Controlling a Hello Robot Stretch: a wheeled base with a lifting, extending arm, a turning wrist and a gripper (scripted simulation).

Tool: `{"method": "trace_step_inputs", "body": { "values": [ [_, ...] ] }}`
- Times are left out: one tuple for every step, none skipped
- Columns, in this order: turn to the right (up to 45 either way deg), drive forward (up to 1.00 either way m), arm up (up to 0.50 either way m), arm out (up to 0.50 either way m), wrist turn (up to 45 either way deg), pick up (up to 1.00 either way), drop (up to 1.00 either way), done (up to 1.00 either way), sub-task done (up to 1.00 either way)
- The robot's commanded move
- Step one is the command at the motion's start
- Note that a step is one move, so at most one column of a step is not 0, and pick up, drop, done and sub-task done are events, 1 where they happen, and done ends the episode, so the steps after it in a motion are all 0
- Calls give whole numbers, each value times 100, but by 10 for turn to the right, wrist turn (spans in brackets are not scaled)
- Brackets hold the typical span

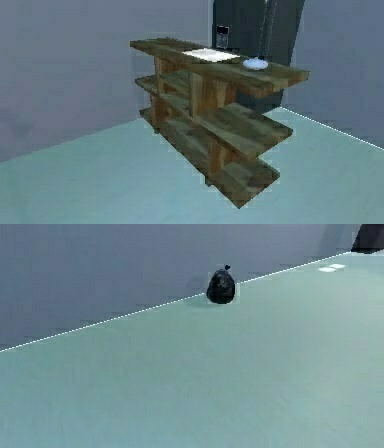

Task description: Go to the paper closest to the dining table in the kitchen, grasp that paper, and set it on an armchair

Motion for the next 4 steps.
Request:
{"method": "trace_step_inputs", "body": {
  "values": [
    [0,65,0,0,0,0,0,0,0],
    [450,0,0,0,0,0,0,0,0],
    [450,0,0,0,0,0,0,0,0],
    [450,0,0,0,0,0,0,0,0]
  ]
}}
